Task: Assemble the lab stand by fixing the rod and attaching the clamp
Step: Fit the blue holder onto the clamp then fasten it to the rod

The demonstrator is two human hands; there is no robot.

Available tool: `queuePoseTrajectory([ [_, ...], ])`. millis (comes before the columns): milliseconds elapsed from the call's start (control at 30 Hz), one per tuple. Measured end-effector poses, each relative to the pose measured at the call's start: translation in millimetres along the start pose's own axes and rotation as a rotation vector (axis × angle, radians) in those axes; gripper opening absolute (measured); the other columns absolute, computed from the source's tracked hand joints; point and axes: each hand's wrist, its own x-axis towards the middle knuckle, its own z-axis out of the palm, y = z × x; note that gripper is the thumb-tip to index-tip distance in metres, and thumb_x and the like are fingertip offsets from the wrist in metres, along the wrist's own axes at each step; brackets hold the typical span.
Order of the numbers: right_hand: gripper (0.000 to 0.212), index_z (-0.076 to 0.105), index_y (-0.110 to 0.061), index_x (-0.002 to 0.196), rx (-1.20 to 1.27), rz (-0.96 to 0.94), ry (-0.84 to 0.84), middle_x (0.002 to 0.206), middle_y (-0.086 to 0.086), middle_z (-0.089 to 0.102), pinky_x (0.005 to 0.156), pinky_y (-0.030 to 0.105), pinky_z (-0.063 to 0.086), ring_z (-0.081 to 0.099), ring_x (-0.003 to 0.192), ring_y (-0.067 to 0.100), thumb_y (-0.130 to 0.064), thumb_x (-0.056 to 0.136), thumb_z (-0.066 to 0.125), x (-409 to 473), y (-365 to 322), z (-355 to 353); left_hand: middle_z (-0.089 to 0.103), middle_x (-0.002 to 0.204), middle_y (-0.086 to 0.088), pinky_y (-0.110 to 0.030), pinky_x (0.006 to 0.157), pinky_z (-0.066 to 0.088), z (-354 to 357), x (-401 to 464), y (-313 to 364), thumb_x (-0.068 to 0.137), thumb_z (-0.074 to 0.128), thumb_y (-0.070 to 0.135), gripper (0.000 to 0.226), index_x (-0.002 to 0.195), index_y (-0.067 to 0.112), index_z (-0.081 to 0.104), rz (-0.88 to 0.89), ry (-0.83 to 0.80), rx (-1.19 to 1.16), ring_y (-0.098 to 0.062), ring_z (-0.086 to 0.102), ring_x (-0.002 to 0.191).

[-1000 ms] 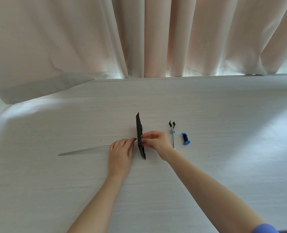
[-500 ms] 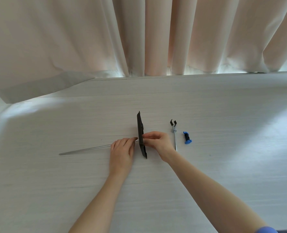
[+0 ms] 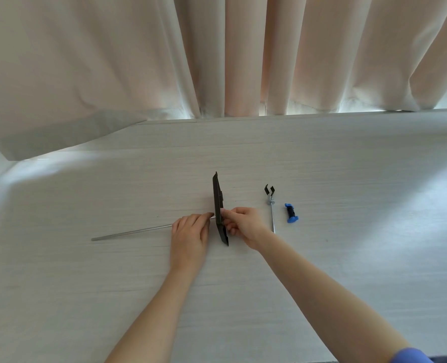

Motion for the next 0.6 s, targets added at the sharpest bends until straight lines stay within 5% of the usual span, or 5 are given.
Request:
queuePoseTrajectory([
  [267, 0.040, 0.045, -0.014, 0.056, -0.202, 0.010, -0.017, 0.054, 0.002, 0.040, 0.030, 0.013, 0.023, 0.030, 0.025, 0.004, -0.024, 0.095, 0.045, -3, -4, 11, 0.068, 0.091, 0.002, -0.026, 0.085, 0.030, 0, 0, -1, 0.091, 0.053, 0.013, 0.020, 0.106, 0.018, 0.065, 0.001, -0.004, -0.005, -0.022, 0.058, 0.087],
  [433, 0.048, 0.050, -0.012, 0.058, -0.313, 0.013, -0.043, 0.053, 0.006, 0.048, 0.034, 0.016, 0.027, 0.039, 0.033, 0.013, -0.038, 0.096, 0.038, -3, -5, 8, 0.068, 0.090, 0.002, -0.025, 0.083, 0.029, 1, 0, -1, 0.091, 0.054, 0.012, 0.019, 0.105, 0.018, 0.065, 0.014, 0.004, 0.001, -0.022, 0.058, 0.085],
  [600, 0.023, 0.046, -0.012, 0.085, -0.324, -0.040, -0.101, 0.057, 0.006, 0.053, 0.033, 0.020, 0.033, 0.048, 0.036, 0.017, -0.033, 0.093, 0.046, -5, -2, 2, 0.068, 0.089, 0.001, -0.027, 0.083, 0.030, 1, 0, -1, 0.090, 0.054, 0.013, 0.019, 0.104, 0.017, 0.065, 0.020, 0.016, 0.008, -0.023, 0.059, 0.084],
])
